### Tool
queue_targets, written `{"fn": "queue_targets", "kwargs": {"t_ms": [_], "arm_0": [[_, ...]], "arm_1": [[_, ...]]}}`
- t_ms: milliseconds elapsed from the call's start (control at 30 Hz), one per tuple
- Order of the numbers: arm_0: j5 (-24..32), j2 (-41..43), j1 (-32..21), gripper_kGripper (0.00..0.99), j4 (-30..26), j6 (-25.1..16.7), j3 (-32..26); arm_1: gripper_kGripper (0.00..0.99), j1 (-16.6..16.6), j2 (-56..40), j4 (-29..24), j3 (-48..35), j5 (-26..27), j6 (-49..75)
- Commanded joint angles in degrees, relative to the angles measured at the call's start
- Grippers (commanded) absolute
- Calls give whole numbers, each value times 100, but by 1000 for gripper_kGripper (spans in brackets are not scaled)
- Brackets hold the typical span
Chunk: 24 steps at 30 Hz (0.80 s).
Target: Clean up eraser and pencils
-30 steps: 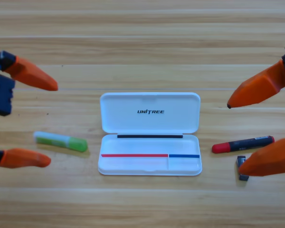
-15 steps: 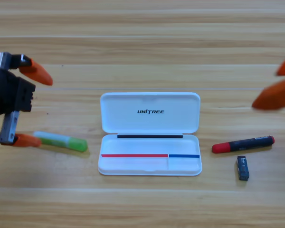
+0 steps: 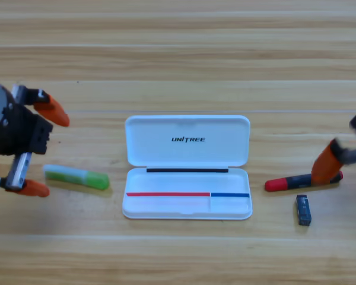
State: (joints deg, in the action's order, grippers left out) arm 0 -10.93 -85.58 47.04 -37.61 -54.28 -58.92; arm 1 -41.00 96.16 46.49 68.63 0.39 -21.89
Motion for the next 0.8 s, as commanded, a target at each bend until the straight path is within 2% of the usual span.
{"fn": "queue_targets", "kwargs": {"t_ms": [33, 167, 300, 533, 700, 733, 800], "arm_0": [[794, -1189, -1232, 989, 87, -628, -190], [1180, -2085, -1636, 983, -18, -795, -577], [1356, -2665, -1733, 983, -176, -803, -902], [1233, -2701, -1750, 983, -185, -777, -946], [1172, -2595, -1847, 989, -185, -821, -841], [1163, -2595, -1856, 989, -185, -821, -814], [1154, -2613, -1874, 990, -150, -839, -779]], "arm_1": [[989, 118, 1045, -246, -165, 216, -299], [989, 118, 1388, -492, -201, 154, -641], [945, 118, 1669, -650, -148, 163, -756], [822, 118, 2003, -676, 10, 181, -852], [807, 101, 2161, -676, 45, 251, -993], [787, 92, 2179, -676, 54, 268, -1010], [618, 57, 2214, -676, 81, 312, -1002]]}}
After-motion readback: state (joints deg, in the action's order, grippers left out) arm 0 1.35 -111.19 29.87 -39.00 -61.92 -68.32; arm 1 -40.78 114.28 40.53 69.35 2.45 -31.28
